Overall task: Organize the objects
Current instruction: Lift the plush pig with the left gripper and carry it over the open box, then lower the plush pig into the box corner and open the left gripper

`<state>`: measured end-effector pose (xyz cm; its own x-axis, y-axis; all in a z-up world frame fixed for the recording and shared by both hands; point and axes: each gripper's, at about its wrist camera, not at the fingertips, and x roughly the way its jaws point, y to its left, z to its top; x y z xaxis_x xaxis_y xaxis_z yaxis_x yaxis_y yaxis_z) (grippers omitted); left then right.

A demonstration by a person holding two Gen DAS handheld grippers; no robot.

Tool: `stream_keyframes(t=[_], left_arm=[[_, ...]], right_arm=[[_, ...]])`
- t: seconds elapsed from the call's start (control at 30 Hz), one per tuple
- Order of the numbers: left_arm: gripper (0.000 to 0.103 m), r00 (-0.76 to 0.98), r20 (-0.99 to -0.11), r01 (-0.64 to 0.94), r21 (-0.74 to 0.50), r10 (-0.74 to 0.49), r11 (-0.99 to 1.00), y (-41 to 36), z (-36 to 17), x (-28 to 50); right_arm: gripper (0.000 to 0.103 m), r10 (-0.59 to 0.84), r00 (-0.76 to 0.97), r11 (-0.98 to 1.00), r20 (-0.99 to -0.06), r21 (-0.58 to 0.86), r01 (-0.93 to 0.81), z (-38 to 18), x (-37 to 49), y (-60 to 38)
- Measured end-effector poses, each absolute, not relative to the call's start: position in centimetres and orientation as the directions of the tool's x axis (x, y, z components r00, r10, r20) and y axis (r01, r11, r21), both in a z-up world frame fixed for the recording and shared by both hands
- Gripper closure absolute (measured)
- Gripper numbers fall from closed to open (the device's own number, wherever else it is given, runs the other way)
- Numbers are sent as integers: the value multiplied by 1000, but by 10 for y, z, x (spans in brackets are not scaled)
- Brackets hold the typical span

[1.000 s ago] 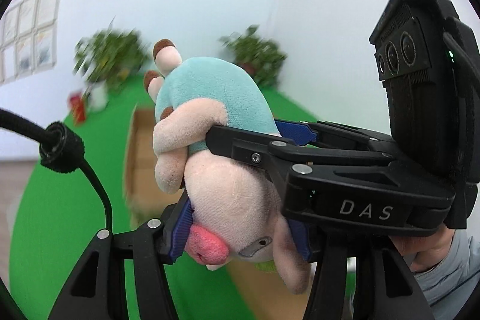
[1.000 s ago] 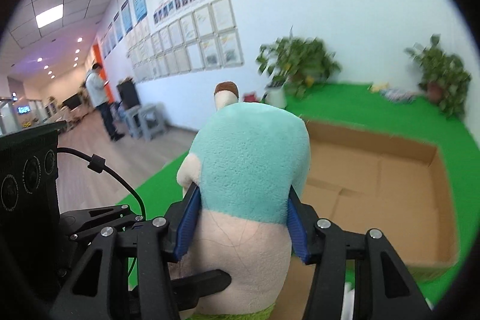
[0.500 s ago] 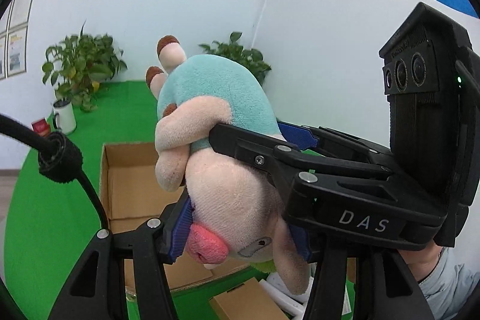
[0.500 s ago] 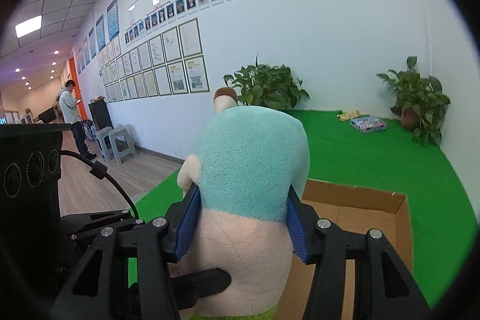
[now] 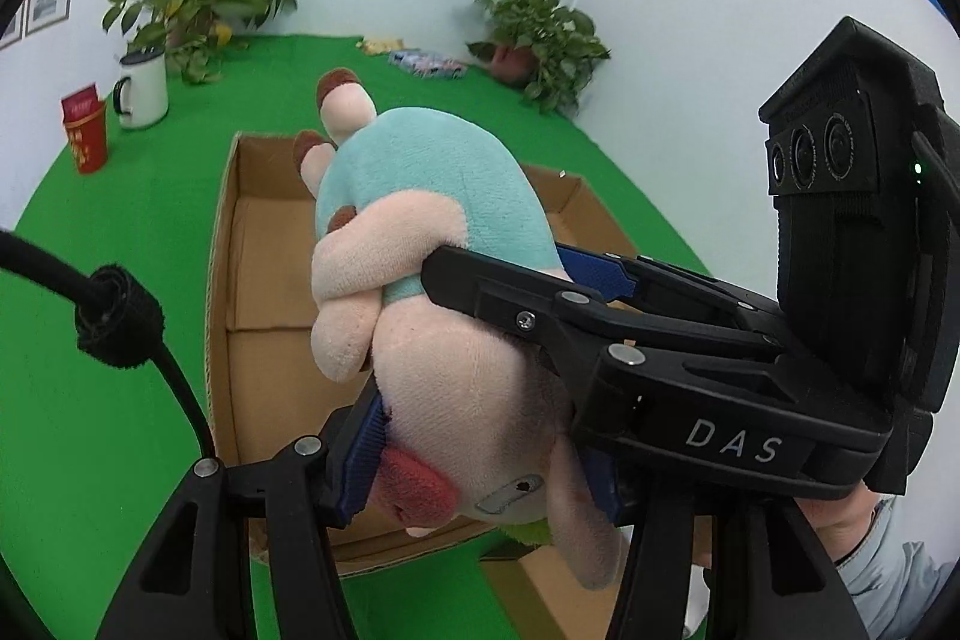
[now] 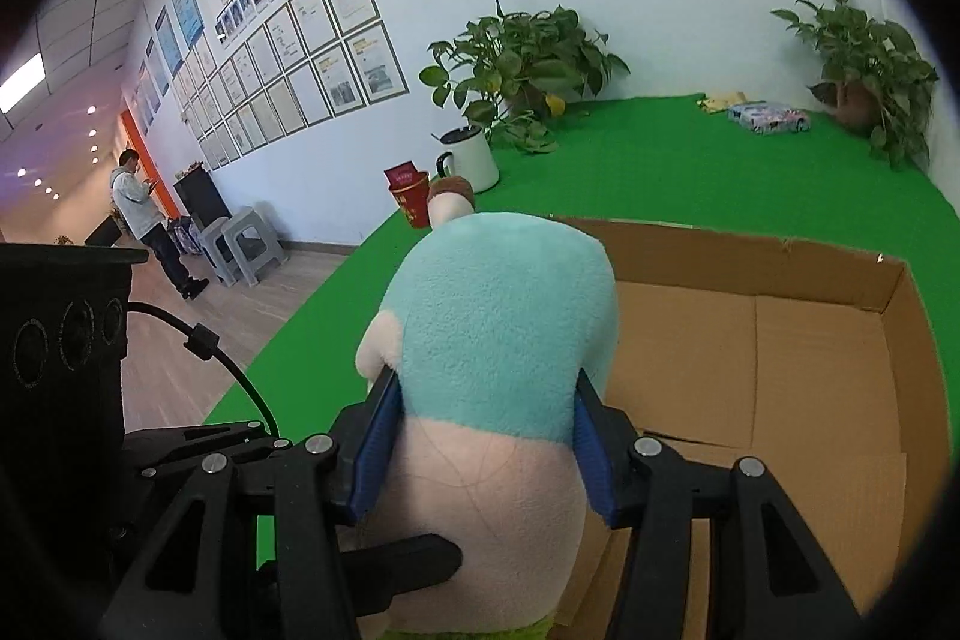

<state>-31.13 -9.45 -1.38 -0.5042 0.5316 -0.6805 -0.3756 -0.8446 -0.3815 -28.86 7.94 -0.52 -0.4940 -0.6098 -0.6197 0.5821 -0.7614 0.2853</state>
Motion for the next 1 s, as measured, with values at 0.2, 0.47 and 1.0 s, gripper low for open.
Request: stream_keyframes(t=[0.2, 0.47, 1.0], left_arm=[[49, -450, -728, -317, -412, 518, -854, -117, -65, -307], [48, -429, -742, -277, -435, 515, -857, -127, -87, -292], [46, -450, -736, -209, -464, 505, -861, -144, -73, -280]], right_arm=[[51, -611, -429, -756, -666, 330, 565, -37, -297, 68], [51, -633, -375, -746, -677, 402, 531, -59, -302, 67], [39, -669, -302, -721, -680, 493, 488, -57, -305, 86]])
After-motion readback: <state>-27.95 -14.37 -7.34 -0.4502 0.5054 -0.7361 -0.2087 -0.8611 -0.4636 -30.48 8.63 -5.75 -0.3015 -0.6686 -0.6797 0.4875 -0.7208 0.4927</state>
